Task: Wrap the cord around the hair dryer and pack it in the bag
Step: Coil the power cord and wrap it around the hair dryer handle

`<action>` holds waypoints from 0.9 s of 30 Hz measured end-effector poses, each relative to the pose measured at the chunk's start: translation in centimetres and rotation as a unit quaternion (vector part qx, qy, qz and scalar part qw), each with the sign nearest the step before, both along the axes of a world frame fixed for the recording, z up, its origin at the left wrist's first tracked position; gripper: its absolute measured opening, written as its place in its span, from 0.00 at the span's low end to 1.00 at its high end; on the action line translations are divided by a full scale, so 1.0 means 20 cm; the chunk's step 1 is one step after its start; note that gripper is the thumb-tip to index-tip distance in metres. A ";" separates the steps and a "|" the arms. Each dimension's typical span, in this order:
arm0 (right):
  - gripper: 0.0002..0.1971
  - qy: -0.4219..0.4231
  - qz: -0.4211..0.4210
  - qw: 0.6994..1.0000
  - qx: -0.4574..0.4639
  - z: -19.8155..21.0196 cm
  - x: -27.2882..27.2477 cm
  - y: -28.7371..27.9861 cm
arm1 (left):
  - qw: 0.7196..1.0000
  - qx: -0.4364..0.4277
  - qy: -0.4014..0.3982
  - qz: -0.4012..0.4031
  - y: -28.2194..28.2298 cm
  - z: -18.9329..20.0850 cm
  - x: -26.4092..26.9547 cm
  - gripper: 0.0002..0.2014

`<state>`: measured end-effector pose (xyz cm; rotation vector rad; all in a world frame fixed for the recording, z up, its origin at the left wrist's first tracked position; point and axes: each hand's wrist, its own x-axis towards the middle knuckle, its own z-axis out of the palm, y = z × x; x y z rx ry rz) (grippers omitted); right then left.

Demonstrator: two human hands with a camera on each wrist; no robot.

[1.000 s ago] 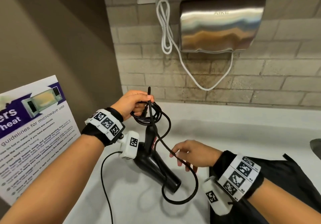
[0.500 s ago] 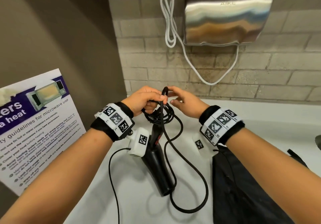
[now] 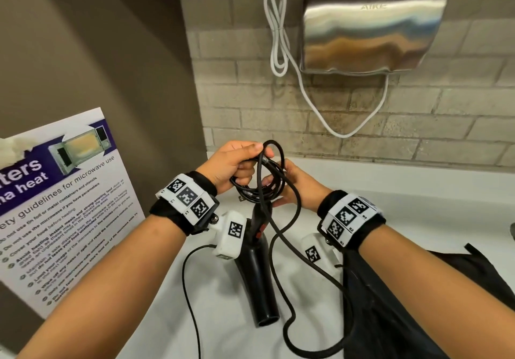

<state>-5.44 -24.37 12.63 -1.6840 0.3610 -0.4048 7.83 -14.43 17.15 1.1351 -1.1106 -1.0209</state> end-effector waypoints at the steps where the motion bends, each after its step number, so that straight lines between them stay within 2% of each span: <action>1: 0.16 -0.004 -0.021 0.999 -0.026 0.00 -0.01 0.00 | 1.000 -0.001 -0.002 0.006 0.01 0.00 -0.01 0.12; 4: 0.19 -0.021 -0.126 0.989 -0.074 0.01 -0.03 -0.04 | 0.999 0.004 0.001 0.037 0.01 0.00 -0.02 0.13; 7: 0.22 -0.070 -0.190 0.972 -0.120 0.02 -0.07 -0.08 | 0.998 0.007 0.001 0.068 0.02 0.00 0.00 0.12; 11: 0.23 -0.183 -0.233 0.948 -0.120 0.04 -0.13 -0.08 | 0.995 0.012 -0.043 0.094 0.03 0.01 0.01 0.04; 12: 0.24 -0.210 -0.242 0.939 -0.123 0.05 -0.15 -0.07 | 0.993 0.017 -0.048 0.103 0.03 0.01 0.01 0.06; 14: 0.24 -0.262 -0.251 0.925 -0.115 0.08 -0.18 -0.03 | 0.990 0.024 -0.043 0.130 0.02 0.00 0.02 0.17; 15: 0.24 -0.285 -0.245 0.920 -0.109 0.09 -0.20 0.00 | 0.989 0.021 -0.035 0.145 0.01 0.00 0.02 0.18; 17: 0.22 -0.311 -0.226 0.916 -0.113 0.13 -0.22 0.06 | 0.986 0.010 -0.015 0.168 0.00 -0.01 0.02 0.12; 18: 0.21 -0.311 -0.212 0.918 -0.124 0.13 -0.22 0.10 | 0.984 0.007 -0.004 0.177 -0.01 -0.01 0.02 0.09; 21: 0.19 -0.280 -0.172 0.933 -0.149 0.12 -0.20 0.17 | 0.982 -0.004 0.018 0.190 -0.02 -0.02 -0.02 0.08; 24: 0.20 -0.252 -0.177 0.936 -0.169 0.06 -0.14 0.21 | 0.983 -0.017 0.032 0.179 -0.04 -0.03 -0.08 0.08; 25: 0.20 -0.241 -0.202 0.927 -0.206 0.04 -0.13 0.21 | 0.984 -0.023 0.033 0.174 -0.04 -0.03 -0.11 0.08; 27: 0.17 -0.207 -0.271 0.884 -0.321 0.01 -0.10 0.20 | 0.986 -0.030 0.032 0.163 -0.04 -0.03 -0.14 0.09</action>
